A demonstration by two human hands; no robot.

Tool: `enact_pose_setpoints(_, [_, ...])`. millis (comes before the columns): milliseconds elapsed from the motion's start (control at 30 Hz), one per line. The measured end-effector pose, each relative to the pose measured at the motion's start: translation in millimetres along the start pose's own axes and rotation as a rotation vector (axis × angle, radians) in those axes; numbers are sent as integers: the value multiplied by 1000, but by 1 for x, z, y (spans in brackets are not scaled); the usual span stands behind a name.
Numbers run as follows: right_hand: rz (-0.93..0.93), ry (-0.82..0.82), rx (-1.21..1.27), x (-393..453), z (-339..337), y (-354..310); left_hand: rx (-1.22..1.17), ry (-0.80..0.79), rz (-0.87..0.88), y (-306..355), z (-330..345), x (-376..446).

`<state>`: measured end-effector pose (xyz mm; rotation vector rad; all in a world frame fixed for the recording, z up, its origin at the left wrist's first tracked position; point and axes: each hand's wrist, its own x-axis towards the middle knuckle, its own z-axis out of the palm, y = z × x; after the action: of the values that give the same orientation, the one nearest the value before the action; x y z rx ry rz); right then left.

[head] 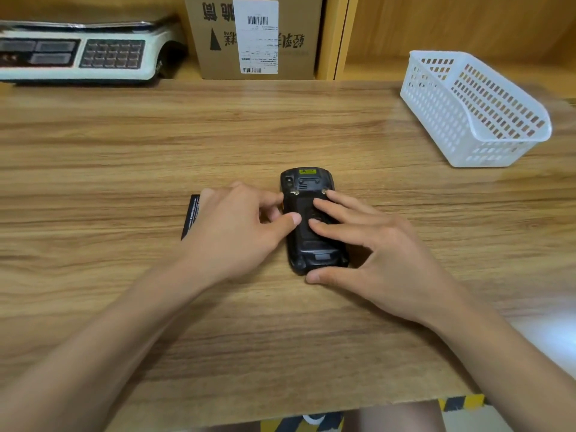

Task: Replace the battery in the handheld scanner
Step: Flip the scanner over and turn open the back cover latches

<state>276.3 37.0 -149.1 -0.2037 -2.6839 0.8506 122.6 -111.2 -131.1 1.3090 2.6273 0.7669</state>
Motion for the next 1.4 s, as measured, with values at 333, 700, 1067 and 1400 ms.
enact_pose_setpoints(333, [-66, -10, -24, 0, 2, 4, -14, -12, 21, -3, 1, 3])
enact_pose_setpoints(700, [126, 125, 30, 54, -51, 32, -126, -29, 191, -11, -27, 52])
enact_pose_setpoints(1067, [168, -39, 179, 73, -30, 52, -256, -137, 236, -33, -12, 76])
enact_pose_setpoints(1400, [140, -68, 220, 77, -34, 54, -402, -189, 241, -41, -5, 70])
